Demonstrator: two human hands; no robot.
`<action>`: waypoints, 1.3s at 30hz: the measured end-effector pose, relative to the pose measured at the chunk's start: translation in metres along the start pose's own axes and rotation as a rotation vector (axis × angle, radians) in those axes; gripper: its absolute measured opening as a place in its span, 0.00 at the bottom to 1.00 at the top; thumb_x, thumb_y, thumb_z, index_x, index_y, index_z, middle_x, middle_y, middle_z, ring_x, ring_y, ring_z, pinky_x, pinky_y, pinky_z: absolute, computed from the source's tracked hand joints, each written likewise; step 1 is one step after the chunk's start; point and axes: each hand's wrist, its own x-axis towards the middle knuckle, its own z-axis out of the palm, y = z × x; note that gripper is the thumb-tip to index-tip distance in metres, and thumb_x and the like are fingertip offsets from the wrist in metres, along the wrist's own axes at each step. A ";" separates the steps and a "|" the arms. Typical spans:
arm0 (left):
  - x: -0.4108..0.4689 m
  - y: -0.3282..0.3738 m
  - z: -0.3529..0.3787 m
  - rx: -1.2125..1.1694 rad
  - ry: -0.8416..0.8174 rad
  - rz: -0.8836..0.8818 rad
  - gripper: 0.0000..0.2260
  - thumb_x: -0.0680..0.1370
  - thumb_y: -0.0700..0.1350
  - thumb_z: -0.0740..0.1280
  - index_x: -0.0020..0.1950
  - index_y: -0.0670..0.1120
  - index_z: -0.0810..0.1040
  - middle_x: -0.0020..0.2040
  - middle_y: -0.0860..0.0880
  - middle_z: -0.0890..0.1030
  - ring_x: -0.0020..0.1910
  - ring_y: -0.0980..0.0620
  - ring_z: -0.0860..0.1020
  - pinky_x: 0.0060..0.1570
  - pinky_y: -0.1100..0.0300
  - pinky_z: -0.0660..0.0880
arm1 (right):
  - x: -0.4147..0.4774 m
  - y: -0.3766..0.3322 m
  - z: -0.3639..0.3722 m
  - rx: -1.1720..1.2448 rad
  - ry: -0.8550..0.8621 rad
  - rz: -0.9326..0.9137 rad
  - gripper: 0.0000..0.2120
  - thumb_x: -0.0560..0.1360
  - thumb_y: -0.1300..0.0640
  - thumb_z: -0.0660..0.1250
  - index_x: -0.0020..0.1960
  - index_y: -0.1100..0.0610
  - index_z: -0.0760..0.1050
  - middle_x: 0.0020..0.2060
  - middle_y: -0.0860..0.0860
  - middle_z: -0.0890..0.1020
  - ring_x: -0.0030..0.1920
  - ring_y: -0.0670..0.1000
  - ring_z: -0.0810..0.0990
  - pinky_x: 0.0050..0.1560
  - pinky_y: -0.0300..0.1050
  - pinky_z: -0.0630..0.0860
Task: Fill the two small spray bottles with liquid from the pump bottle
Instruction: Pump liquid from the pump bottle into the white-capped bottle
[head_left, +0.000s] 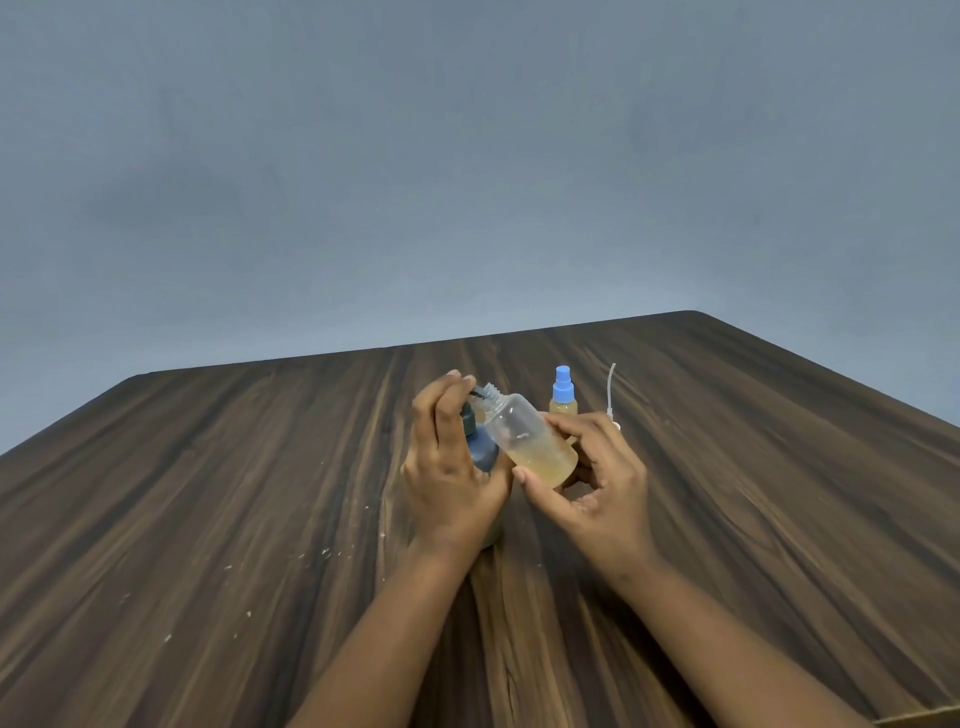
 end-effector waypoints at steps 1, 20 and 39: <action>-0.001 0.000 -0.001 0.004 0.003 -0.001 0.38 0.60 0.38 0.78 0.65 0.48 0.63 0.63 0.49 0.65 0.59 0.52 0.70 0.44 0.56 0.78 | 0.000 0.000 0.000 -0.003 -0.003 -0.002 0.22 0.68 0.49 0.73 0.56 0.62 0.78 0.49 0.51 0.79 0.49 0.48 0.80 0.43 0.43 0.80; 0.002 -0.003 -0.004 -0.028 0.022 0.011 0.37 0.60 0.37 0.78 0.64 0.48 0.64 0.62 0.50 0.66 0.59 0.51 0.72 0.44 0.53 0.80 | 0.000 0.001 0.000 -0.012 -0.022 0.002 0.23 0.68 0.48 0.73 0.57 0.61 0.78 0.50 0.52 0.79 0.49 0.47 0.80 0.43 0.41 0.80; 0.002 -0.002 -0.005 -0.015 0.020 0.014 0.37 0.60 0.37 0.78 0.63 0.47 0.64 0.62 0.49 0.66 0.58 0.51 0.72 0.44 0.53 0.79 | 0.000 -0.001 0.000 -0.023 -0.024 -0.009 0.23 0.68 0.48 0.73 0.57 0.61 0.78 0.50 0.51 0.79 0.49 0.49 0.80 0.43 0.42 0.80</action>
